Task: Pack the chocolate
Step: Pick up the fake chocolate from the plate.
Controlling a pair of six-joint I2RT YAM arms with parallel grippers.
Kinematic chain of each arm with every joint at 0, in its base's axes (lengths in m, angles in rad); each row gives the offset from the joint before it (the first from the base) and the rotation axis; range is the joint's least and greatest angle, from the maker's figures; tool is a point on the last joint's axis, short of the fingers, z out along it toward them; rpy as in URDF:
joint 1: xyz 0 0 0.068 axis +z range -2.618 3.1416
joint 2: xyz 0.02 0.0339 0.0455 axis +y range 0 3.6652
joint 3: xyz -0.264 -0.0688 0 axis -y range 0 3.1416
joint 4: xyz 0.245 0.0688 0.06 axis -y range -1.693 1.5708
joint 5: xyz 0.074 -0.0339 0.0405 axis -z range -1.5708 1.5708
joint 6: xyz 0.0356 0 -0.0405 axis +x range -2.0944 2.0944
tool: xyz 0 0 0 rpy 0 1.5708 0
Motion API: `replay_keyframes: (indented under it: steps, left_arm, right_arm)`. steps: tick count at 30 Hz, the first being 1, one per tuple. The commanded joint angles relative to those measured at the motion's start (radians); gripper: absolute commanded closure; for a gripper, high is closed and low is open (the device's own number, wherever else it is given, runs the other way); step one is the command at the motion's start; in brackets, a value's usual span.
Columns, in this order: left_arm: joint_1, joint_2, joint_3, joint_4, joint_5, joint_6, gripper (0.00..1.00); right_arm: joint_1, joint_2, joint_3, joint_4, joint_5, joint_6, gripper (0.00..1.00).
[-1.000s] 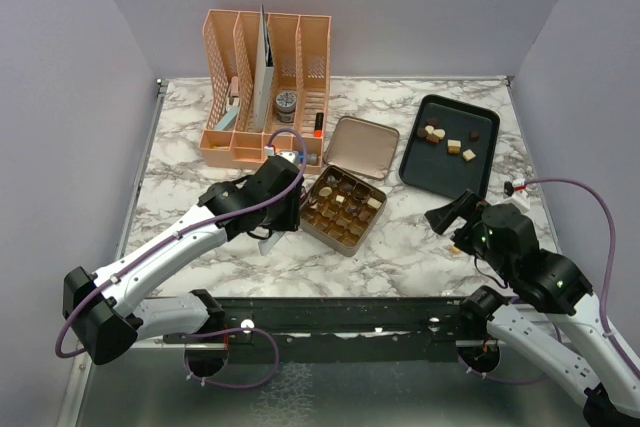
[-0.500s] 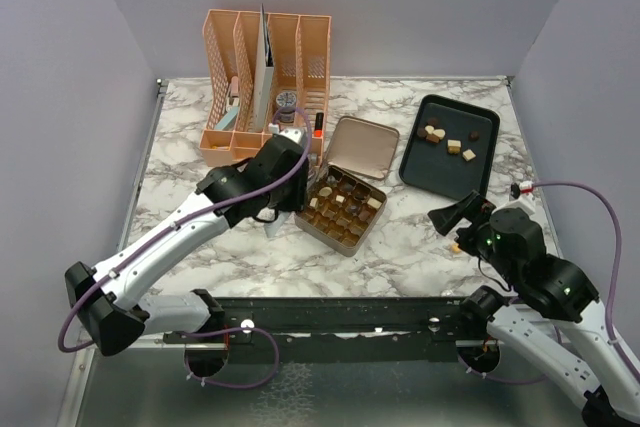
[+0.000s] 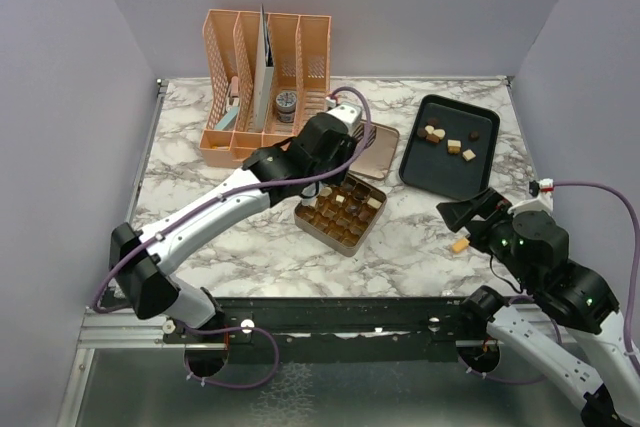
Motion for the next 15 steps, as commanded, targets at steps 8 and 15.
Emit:
replay_keyframes:
  steps: [8, 15]
  left_arm:
    - [-0.084, 0.280, 0.143, 0.334, 0.048, 0.259, 0.56]
    - [-0.084, 0.433, 0.171, 0.472, 0.155, 0.283, 0.56]
  right_arm:
    - [-0.003, -0.035, 0.091, -0.056, 0.016, -0.006, 0.06]
    - [-0.003, -0.046, 0.118, -0.079, 0.045, 0.010, 0.06]
